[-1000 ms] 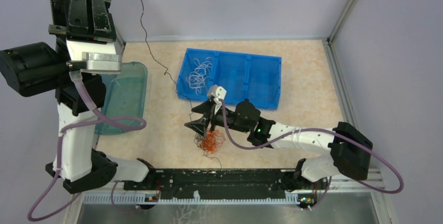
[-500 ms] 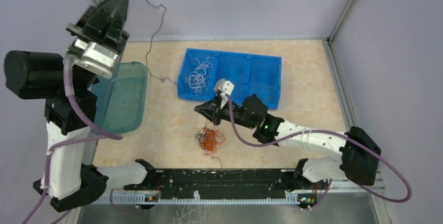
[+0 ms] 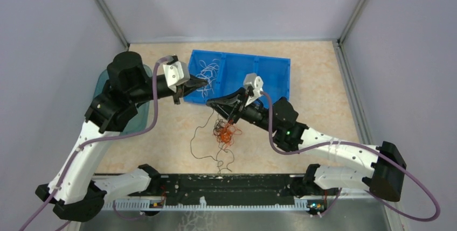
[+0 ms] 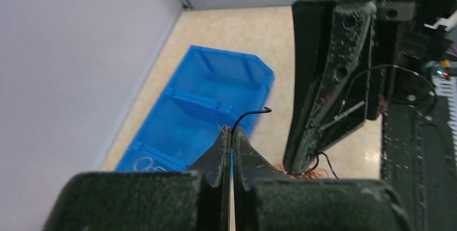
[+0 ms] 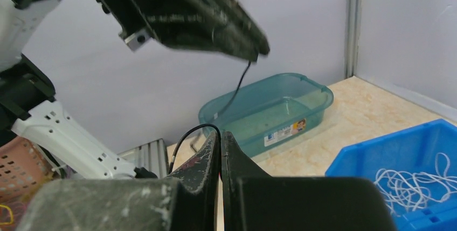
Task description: Untangle the cables
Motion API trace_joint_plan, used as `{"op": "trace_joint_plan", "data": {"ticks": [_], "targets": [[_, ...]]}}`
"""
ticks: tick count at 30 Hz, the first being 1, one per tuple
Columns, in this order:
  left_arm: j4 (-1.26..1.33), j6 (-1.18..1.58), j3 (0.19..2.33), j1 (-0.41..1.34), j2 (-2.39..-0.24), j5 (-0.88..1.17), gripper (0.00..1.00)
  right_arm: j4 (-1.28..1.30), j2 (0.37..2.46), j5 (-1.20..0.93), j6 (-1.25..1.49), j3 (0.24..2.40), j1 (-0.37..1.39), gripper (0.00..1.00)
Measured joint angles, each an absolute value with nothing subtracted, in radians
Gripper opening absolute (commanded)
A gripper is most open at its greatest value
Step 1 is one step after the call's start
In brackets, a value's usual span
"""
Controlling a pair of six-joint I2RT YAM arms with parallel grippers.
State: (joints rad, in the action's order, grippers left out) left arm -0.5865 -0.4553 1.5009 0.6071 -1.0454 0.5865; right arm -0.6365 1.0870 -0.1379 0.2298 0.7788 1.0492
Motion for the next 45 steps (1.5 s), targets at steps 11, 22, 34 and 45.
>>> {"op": "trace_joint_plan", "data": {"ticks": [11,22,34,45], "targets": [[-0.645,-0.381,1.308,0.603,-0.984,0.727,0.03,-0.701,1.080,-0.173,0.356,0.759,1.051,0.00],[-0.541,-0.231,1.205,0.606,-0.913,0.851,0.06,-0.775,1.108,-0.204,0.453,0.775,1.050,0.00],[-0.370,-0.179,1.111,0.606,-0.854,0.812,0.24,-0.856,1.172,-0.211,0.562,0.808,1.045,0.00],[-0.179,-0.138,1.019,0.607,-0.807,0.630,0.29,-0.952,1.251,-0.232,0.679,0.854,1.045,0.00]]}}
